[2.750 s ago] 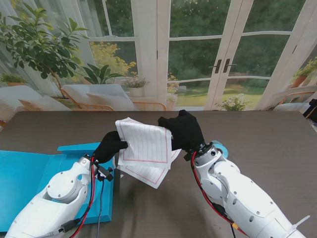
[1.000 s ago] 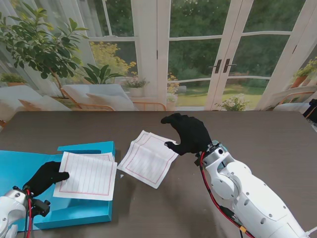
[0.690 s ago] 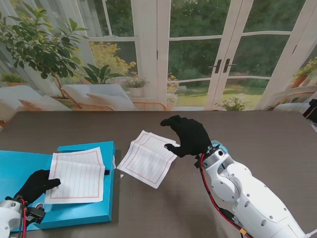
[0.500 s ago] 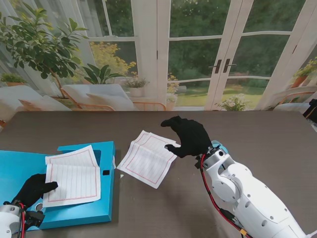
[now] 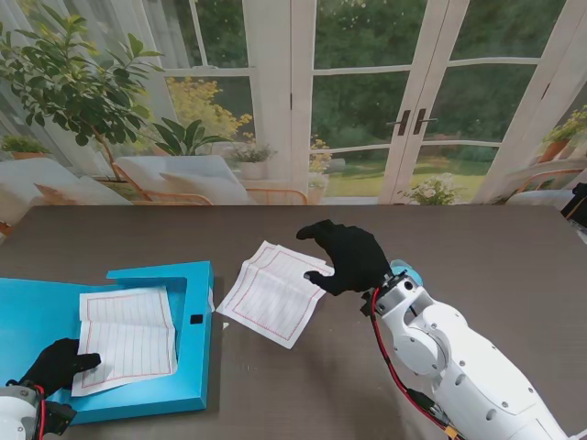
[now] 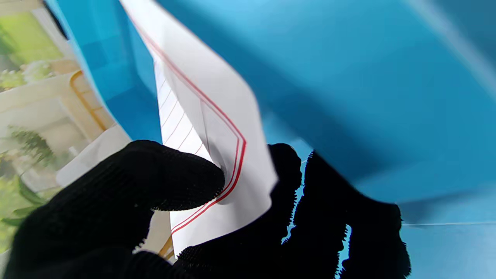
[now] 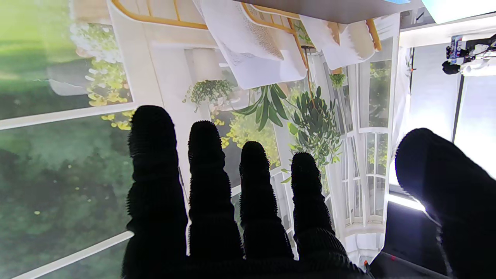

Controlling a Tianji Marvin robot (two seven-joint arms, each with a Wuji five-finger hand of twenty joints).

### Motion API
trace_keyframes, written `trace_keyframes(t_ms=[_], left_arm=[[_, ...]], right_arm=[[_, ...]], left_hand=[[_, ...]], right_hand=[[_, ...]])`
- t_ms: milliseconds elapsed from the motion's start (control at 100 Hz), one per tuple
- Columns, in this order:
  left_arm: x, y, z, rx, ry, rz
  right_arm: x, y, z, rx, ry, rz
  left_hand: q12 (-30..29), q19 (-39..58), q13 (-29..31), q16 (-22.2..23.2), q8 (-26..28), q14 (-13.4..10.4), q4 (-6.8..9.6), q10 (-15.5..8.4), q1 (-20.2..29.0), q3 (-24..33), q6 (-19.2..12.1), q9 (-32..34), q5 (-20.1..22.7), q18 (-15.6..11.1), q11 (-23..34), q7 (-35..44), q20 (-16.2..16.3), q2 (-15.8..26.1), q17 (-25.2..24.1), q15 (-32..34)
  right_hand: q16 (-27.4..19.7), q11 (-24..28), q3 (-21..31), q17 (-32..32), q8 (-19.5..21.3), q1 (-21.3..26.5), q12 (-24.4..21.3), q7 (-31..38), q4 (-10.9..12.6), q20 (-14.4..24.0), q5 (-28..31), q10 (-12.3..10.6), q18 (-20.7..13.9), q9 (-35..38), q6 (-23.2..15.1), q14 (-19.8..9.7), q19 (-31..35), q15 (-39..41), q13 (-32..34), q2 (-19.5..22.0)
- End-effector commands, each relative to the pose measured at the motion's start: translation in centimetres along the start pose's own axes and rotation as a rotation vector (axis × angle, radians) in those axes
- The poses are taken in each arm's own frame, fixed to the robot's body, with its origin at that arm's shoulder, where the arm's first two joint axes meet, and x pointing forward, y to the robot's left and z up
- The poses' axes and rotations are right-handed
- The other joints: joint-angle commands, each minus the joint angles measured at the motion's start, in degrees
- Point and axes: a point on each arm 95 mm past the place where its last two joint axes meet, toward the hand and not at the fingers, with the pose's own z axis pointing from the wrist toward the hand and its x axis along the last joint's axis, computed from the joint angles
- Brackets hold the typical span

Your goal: Peel a label from the label roll, stick it on the side of the file box and file the documents

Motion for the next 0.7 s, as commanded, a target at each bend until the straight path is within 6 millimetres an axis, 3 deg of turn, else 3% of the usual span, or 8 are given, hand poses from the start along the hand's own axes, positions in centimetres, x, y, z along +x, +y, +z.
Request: trace_keyframes(t_ms=[0, 160, 350, 420, 470, 530, 690], left_arm=[[0.3, -0.3, 0.1, -0.020, 0.000, 0.015], [0.9, -0.6, 0.4, -0.039, -0.025, 0.064], [1.8, -0.8, 0.9, -0.044, -0.022, 0.093], [2.1, -0.9, 1.0, -0.044, -0.020, 0.112], [2.4, -1.0, 1.1, -0.046, -0.017, 0.124], [2.7, -1.1, 1.2, -0.057, -0.015, 0.136], [3.4, -1.1, 1.5, -0.094, -0.011, 0.185]], right_arm=[[0.4, -0.3, -0.1, 0.019, 0.010, 0.006], [0.4, -0.4, -0.2, 0.028, 0.007, 0.013], [0.4, -0.6, -0.3, 0.032, 0.009, 0.020], [0.5, -0.6, -0.3, 0.033, 0.009, 0.022], [0.5, -0.7, -0.3, 0.032, 0.008, 0.024], [0.5, -0.7, -0.3, 0.032, 0.006, 0.025], [0.3, -0.7, -0.3, 0.034, 0.003, 0.028]], left_hand=[[1.5, -0.1, -1.2, 1.1, 0.4, 2.2, 1.26, -1.4, 2.4, 2.8, 1.2, -2.1, -2.8, -3.3, -0.2, 2.8, 1.2, 0.6, -1.3, 1.2], [3.7, -2.0, -7.4, 1.4, -5.9, 1.2, 1.19, 0.2, 1.9, 2.6, 2.5, -11.2, -9.4, -6.2, -3.7, -9.9, 1.7, 0.7, -5.7, -0.8], [-0.4, -4.2, -15.6, 0.9, -4.9, 1.0, 2.03, 2.8, 1.5, -2.4, 5.3, -22.7, -12.5, -9.1, -3.6, -28.6, 3.2, 3.4, -11.1, -4.8], [-5.4, -5.2, -18.6, 0.1, -5.9, 0.8, 2.44, 3.5, 1.8, -5.6, 5.7, -27.0, -14.0, -10.3, -3.1, -33.2, 3.2, 5.1, -13.4, -7.0], [-8.5, -5.5, -19.7, -0.3, -6.4, 0.7, 1.65, 3.8, 1.8, -7.3, 5.7, -28.5, -14.4, -10.7, -3.7, -34.6, 3.1, 5.9, -14.4, -8.1], [-17.8, -6.0, -20.7, -1.2, -7.0, 0.7, 0.35, 4.1, 1.9, -8.7, 5.7, -30.0, -14.3, -11.0, -3.0, -36.1, 2.8, 6.5, -15.3, -9.8], [-21.8, -7.1, -21.9, -3.3, -8.5, 0.5, -1.13, 4.4, 1.0, -10.3, 5.4, -30.8, -13.8, -11.6, -6.2, -38.9, 1.5, 7.2, -16.7, -13.6]], right_hand=[[0.4, -0.6, -0.8, -21.4, 0.6, -2.3, -0.2, -0.8, 0.5, 0.8, -0.1, 0.4, -0.8, 0.5, 1.5, -0.5, 1.3, 0.3, 0.8, 1.3], [0.4, -0.5, -0.7, -21.4, 0.6, -2.3, -0.2, -0.7, 0.5, 0.8, -0.3, 0.5, -0.8, 0.4, 2.2, -0.7, 1.4, 0.3, 0.8, 1.6], [0.4, -0.4, -0.8, -21.3, 0.7, -2.3, -0.1, -0.5, 0.6, 0.8, -0.5, 0.4, -0.9, 0.5, 2.5, -0.9, 1.5, 0.4, 0.8, 1.9], [0.4, -0.5, -0.8, -21.3, 0.7, -2.3, -0.2, -0.4, 0.6, 0.8, -0.6, 0.5, -0.9, 0.5, 2.6, -1.0, 1.5, 0.4, 0.9, 2.1], [0.4, -0.4, -0.8, -21.4, 0.7, -2.3, -0.2, -0.4, 0.6, 0.8, -0.6, 0.5, -1.0, 0.5, 2.6, -1.0, 1.5, 0.4, 0.8, 2.2], [0.4, -0.4, -0.8, -21.4, 0.7, -2.3, -0.2, -0.4, 0.6, 0.8, -0.6, 0.5, -1.0, 0.6, 2.7, -0.9, 1.5, 0.4, 0.9, 2.2], [0.4, -0.4, -0.8, -21.3, 0.6, -2.2, -0.2, -0.4, 0.7, 0.7, -0.8, 0.5, -0.9, 0.4, 2.9, -0.9, 1.6, 0.4, 0.8, 2.2]])
